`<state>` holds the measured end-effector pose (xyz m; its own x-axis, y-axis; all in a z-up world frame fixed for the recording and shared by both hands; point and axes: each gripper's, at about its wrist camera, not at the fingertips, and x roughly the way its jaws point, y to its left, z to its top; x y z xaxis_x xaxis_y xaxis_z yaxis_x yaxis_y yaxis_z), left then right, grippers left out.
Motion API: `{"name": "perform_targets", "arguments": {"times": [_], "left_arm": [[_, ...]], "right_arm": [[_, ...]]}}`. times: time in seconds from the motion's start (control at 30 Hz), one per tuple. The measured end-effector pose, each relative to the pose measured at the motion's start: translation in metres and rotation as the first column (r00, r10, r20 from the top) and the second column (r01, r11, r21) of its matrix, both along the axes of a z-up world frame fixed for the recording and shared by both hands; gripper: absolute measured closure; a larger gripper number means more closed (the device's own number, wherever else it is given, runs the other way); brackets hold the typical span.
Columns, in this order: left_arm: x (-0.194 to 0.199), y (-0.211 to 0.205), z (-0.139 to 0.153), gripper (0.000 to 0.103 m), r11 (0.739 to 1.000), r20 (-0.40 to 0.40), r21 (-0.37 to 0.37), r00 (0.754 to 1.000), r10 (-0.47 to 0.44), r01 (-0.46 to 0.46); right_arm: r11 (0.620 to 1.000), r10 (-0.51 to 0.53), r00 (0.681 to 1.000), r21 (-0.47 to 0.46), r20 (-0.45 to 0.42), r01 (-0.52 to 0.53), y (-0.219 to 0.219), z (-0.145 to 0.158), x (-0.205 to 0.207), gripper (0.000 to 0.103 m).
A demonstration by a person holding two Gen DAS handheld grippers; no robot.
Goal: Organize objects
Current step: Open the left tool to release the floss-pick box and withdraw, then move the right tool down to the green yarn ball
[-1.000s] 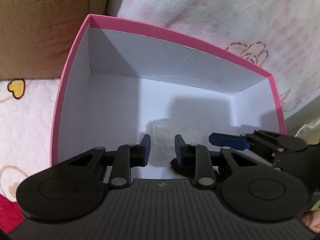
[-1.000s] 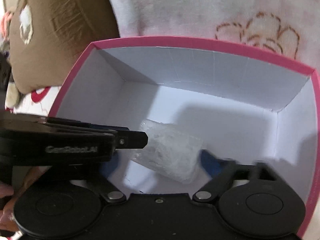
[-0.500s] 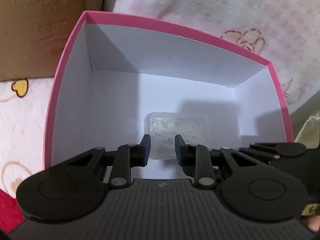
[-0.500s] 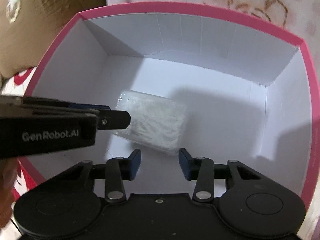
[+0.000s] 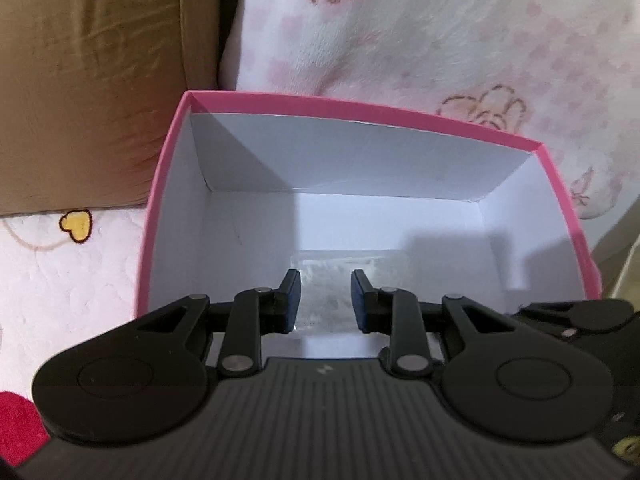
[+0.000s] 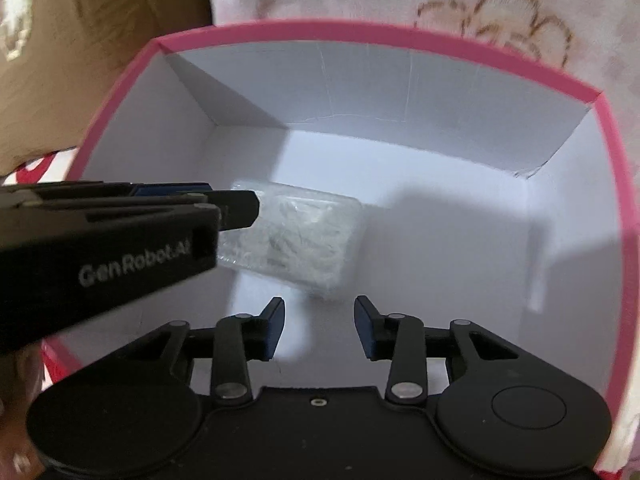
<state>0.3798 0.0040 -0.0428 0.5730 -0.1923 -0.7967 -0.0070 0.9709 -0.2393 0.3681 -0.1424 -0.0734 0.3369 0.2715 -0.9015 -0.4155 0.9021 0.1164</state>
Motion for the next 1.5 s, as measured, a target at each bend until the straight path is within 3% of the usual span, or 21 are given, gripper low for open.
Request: {"name": "perform_targets", "arguments": {"times": [0.23, 0.3, 0.47, 0.77, 1.13, 1.5], "left_arm": [[-0.044, 0.0, 0.044, 0.075, 0.998, 0.06, 0.014, 0.996, -0.062, 0.061], [-0.058, 0.003, 0.059, 0.074, 0.997, 0.067, -0.007, 0.995, -0.078, 0.079], [-0.091, 0.005, 0.089, 0.062, 0.995, 0.072, -0.034, 0.993, -0.093, 0.096], [-0.153, 0.003, 0.13, 0.044, 0.989, 0.069, 0.077, 0.989, -0.133, 0.127], [-0.23, -0.003, 0.166, 0.028, 0.967, 0.073, 0.13, 0.97, -0.231, 0.221], [-0.287, -0.012, 0.174, 0.023, 0.944, 0.063, 0.156, 0.951, -0.304, 0.291]], "right_arm": [[0.995, -0.038, 0.994, 0.096, 0.098, 0.029, -0.029, 0.042, -0.043, 0.047], [0.992, -0.041, 0.993, 0.127, 0.113, 0.026, -0.039, 0.062, -0.061, 0.031], [0.99, -0.013, 0.984, 0.139, 0.177, -0.012, -0.045, 0.086, -0.08, 0.03], [0.991, 0.052, 0.965, 0.107, 0.258, -0.082, -0.052, 0.139, -0.15, 0.027], [0.984, 0.125, 0.945, 0.082, 0.302, -0.156, -0.06, 0.17, -0.219, 0.02], [0.979, 0.17, 0.944, 0.057, 0.285, -0.194, -0.077, 0.181, -0.267, 0.016]]}}
